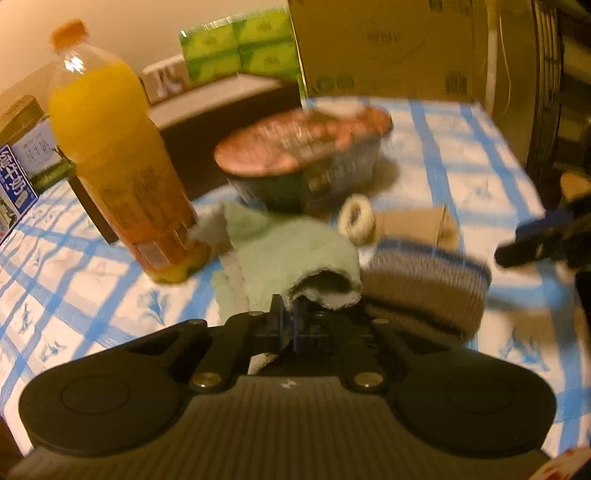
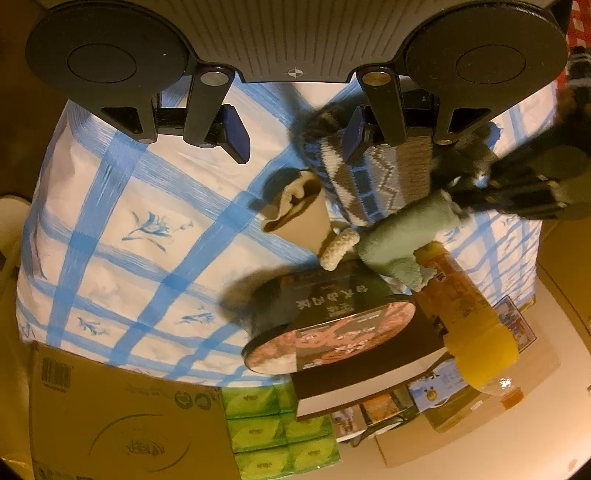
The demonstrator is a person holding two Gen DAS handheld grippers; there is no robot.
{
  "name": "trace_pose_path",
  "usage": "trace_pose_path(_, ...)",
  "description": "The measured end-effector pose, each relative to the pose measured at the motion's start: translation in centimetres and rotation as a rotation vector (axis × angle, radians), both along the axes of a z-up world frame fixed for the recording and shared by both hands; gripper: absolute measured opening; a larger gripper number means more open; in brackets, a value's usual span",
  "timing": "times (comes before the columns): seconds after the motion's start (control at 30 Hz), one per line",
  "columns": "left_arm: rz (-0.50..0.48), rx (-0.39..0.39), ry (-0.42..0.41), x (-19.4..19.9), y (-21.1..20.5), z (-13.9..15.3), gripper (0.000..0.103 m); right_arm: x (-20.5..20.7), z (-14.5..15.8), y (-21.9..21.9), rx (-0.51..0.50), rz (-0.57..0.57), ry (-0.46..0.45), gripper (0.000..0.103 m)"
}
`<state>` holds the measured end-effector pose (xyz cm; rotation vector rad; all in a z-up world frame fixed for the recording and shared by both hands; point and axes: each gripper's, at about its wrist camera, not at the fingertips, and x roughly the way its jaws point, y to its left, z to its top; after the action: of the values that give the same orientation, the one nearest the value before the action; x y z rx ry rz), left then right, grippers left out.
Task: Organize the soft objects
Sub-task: 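Grasp the green towel with the left tool, then grasp the grey-patterned knit sock with the right tool while the left tool holds the towel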
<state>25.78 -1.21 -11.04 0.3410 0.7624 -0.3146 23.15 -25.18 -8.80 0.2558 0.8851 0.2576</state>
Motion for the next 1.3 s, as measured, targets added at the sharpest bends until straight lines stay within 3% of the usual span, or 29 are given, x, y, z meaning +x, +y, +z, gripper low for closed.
trace_pose_path(0.13,0.024,-0.068,-0.074,-0.5,1.9,2.8,0.004,0.1,0.0,-0.2,0.006,-0.009,-0.001,0.055)
trace_pose_path(0.33,0.173,-0.164,-0.210,-2.5,7.9,8.7,0.004,0.0,0.2,-0.1,0.010,-0.015,-0.005,0.055)
trace_pose_path(0.53,0.290,-0.124,-0.283,-4.3,12.6,12.4,0.004,0.1,0.2,0.2,0.017,-0.016,-0.002,0.055)
trace_pose_path(0.63,0.308,-0.118,-0.225,-4.1,13.1,11.2,0.004,0.0,0.2,0.6,0.014,-0.007,0.001,0.055)
trace_pose_path(0.83,0.344,-0.158,0.010,-3.0,12.8,4.7,0.006,0.2,0.1,0.7,0.002,0.000,0.007,0.055)
trace_pose_path(0.93,0.396,-0.133,0.065,-2.5,13.1,2.1,0.011,0.4,0.0,0.6,-0.002,-0.005,0.011,0.055)
trace_pose_path(0.97,0.412,-0.129,0.074,-2.3,13.4,1.5,0.018,0.5,-0.1,0.6,-0.004,-0.007,0.012,0.055)
trace_pose_path(1.0,0.428,-0.130,0.080,-2.1,13.7,1.0,0.025,0.7,-0.1,0.6,-0.006,-0.007,0.012,0.055)
trace_pose_path(1.17,0.449,-0.199,0.099,-1.8,15.0,0.6,0.039,1.3,-0.1,0.5,-0.016,-0.007,0.011,0.055)
trace_pose_path(1.3,0.421,-0.268,0.134,-3.5,15.9,1.8,0.046,1.9,-0.2,0.4,-0.022,-0.014,0.012,0.055)
